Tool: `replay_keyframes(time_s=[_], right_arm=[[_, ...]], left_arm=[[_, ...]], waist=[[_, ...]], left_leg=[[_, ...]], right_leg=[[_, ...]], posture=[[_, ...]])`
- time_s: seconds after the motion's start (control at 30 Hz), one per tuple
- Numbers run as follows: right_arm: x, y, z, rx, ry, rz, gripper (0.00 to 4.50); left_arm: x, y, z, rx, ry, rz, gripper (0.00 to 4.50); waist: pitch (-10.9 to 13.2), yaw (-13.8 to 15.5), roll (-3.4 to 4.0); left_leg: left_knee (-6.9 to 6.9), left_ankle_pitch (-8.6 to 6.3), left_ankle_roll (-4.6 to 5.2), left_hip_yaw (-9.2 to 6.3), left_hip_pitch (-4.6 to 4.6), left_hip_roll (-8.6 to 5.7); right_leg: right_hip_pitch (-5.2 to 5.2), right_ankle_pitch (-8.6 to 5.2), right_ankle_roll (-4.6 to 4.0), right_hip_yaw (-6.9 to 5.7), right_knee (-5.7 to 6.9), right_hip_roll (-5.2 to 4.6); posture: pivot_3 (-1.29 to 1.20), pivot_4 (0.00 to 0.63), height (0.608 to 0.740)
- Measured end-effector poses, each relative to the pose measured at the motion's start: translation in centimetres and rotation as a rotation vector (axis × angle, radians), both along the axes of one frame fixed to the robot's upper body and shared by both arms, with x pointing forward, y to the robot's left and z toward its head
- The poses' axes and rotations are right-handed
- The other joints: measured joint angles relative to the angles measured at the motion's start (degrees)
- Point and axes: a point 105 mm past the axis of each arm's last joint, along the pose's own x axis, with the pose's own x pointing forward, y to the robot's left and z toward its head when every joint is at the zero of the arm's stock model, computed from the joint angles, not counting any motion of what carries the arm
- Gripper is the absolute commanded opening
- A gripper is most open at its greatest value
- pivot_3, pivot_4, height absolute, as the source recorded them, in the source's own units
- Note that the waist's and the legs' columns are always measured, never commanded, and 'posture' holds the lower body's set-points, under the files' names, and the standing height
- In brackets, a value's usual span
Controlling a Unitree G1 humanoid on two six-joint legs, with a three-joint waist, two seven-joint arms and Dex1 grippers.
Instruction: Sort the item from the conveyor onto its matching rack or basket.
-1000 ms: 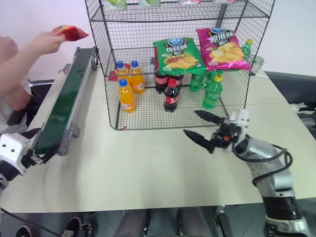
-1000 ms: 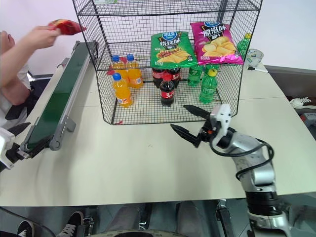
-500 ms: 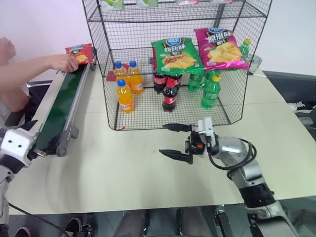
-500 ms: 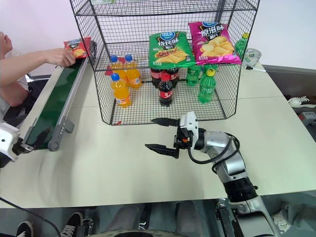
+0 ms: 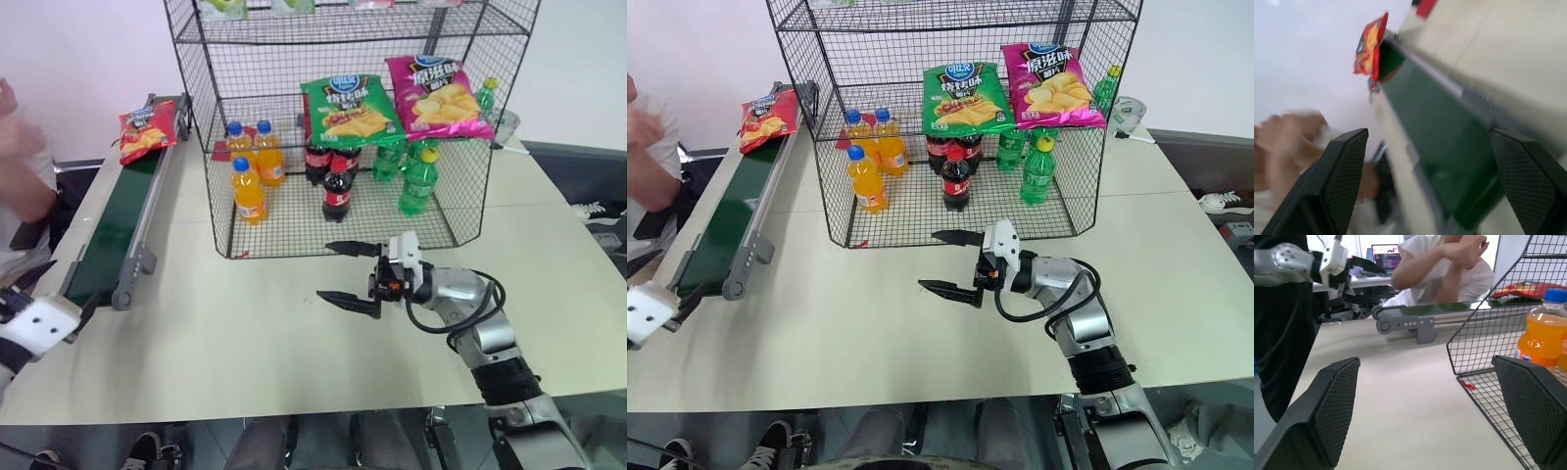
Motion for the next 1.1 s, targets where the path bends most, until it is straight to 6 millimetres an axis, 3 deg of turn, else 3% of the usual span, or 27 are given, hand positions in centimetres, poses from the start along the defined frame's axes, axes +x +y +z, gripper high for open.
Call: replay_keyframes(time_s=[0.13,0.3,0.5,0.7,1.1], right_arm=[[0.1,0.1,-0.6,-0.041,-0.021,-0.006,4.5],[0.2,0.1,-0.5,-0.038,-0.023,-0.014,4.5],[0.3,-0.1,-0.6,-0.048,-0.017,-0.022,4.5],[0.2,-0.2,-0.8,-0.051,0.003,-0.03,4.5],[0.4,-0.2,-0.6,-0.044,0.0,-0.054,4.5]], left_arm=[[-1.0,1.4,-1.0,0.125,0.02,0.03,4.11],[-1.3,2.4,-0.8,0.244,0.004,0.025,4.11],[-1.4,2.2,-2.0,0.252,0.001,0.01,4.11],[-1.3,2.8,-1.6,0.276,-0.02,0.027,4.11],[-0.7,1.9,-2.4,0.269,-0.018,-0.015,4.11]], waist=[[0.0,0.0,-0.01],[0.0,0.1,-0.03],[0.0,-0.1,-0.03],[0.0,0.0,-0.03],[0.0,0.0,-0.05]], left_leg=[[0.0,0.0,0.0,0.0,0.0,0.0],[0.0,0.0,0.0,0.0,0.0,-0.01],[-0.02,0.0,0.0,0.0,0.0,0.01],[-0.02,0.0,0.0,0.01,0.0,0.01],[-0.02,0.0,0.0,0.01,0.0,0.01]], right_leg=[[-0.02,0.0,0.0,0.0,0.01,0.02],[-0.01,0.01,0.01,0.0,0.02,0.02],[-0.04,0.01,0.02,0.0,0.04,0.04],[-0.03,0.01,0.02,0.0,0.04,0.04],[-0.04,0.01,0.03,0.0,0.06,0.04]], posture=[[0.0,0.15,0.739],[0.0,0.15,0.739],[0.0,0.15,0.739],[0.0,0.15,0.739],[0.0,0.15,0.739]])
